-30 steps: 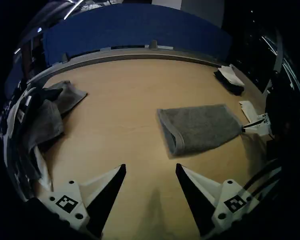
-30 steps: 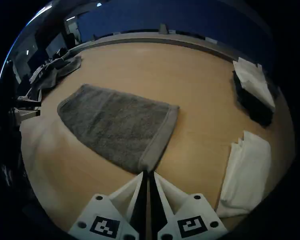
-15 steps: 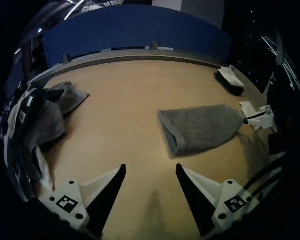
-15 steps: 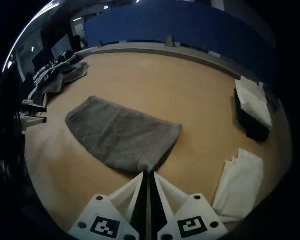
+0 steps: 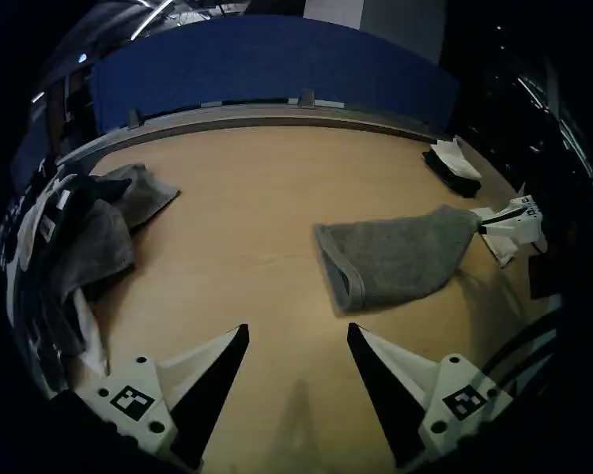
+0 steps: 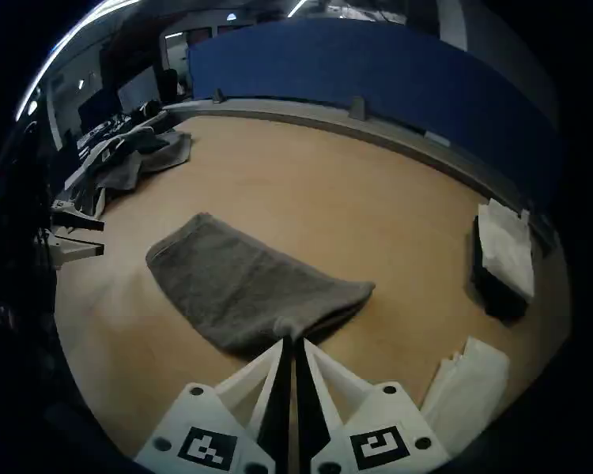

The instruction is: Fold towel

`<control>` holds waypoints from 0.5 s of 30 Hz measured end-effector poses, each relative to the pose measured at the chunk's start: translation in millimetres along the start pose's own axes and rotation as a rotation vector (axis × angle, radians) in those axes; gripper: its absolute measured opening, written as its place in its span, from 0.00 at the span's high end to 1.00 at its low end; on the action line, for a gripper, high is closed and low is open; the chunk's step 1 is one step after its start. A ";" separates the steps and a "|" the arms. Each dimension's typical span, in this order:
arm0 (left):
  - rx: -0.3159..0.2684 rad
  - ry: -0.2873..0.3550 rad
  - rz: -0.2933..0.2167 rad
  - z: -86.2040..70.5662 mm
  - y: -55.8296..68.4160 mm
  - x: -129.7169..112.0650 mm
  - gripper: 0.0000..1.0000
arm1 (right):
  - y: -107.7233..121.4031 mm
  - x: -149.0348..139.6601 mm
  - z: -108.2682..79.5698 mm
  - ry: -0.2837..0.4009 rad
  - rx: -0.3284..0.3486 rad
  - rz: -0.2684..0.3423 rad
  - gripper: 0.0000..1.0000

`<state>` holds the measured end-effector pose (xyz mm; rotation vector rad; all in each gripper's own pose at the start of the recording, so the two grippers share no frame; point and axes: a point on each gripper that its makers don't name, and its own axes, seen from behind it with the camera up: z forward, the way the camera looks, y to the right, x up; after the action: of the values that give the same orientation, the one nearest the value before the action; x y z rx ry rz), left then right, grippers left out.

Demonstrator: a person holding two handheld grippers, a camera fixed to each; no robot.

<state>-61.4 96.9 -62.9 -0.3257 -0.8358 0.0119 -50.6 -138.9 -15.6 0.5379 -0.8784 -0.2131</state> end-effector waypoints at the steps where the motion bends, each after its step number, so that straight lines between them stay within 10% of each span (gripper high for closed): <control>1: 0.000 0.001 0.000 -0.2 0.1 0.4 0.08 | -0.4 1.2 0.4 0.001 0.000 -0.002 0.97; 15: -0.001 0.011 -0.004 -5.1 -5.2 1.9 0.08 | -30.1 51.1 27.3 0.015 0.057 -0.120 0.97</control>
<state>-57.1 90.8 -63.2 -0.3253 -0.8251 0.0058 -38.5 -194.2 16.9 0.6452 -0.8404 -0.2933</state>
